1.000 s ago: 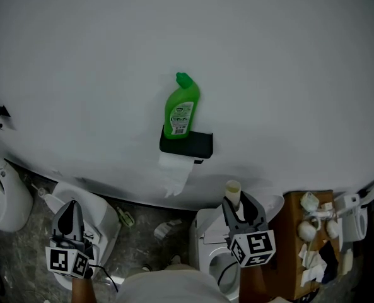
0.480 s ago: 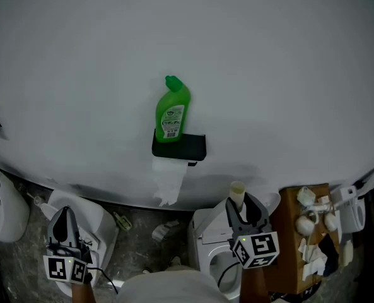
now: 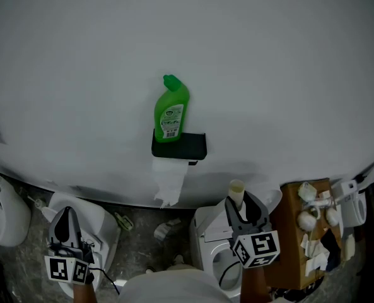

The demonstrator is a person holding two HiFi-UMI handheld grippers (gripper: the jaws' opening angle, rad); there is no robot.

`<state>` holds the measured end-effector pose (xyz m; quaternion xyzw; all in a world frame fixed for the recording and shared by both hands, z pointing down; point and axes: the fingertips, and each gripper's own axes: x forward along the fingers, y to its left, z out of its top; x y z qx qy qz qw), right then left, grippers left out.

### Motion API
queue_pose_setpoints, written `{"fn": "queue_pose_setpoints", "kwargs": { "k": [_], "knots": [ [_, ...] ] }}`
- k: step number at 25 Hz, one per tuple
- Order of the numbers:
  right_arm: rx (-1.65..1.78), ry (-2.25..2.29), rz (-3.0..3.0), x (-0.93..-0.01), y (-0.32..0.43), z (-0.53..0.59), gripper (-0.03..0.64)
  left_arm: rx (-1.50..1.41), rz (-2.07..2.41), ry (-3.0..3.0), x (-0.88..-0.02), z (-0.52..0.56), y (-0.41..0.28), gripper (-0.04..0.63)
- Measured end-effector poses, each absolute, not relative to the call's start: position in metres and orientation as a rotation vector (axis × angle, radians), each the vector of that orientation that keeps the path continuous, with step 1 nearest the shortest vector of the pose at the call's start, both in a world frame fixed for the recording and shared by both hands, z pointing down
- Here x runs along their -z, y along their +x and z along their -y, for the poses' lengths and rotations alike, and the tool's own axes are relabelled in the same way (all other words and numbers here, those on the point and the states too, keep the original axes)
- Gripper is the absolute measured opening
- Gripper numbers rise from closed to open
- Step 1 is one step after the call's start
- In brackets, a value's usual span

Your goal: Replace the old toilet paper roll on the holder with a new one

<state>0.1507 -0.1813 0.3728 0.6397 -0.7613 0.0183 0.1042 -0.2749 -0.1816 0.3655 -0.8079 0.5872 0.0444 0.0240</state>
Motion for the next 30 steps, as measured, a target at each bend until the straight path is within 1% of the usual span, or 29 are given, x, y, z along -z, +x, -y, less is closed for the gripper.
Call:
{"fn": "queue_pose_setpoints", "kwargs": {
  "k": [18, 30],
  "knots": [
    [-0.049, 1.815, 2.265, -0.381, 0.132, 0.194, 0.178, -0.167, -1.801, -2.521, -0.368, 0.191, -0.271, 0.006],
    [-0.032, 1.807, 2.282, -0.378, 0.133, 0.202, 0.178, -0.171, -1.782, -2.515, -0.362, 0.198, -0.261, 0.006]
  ]
}}
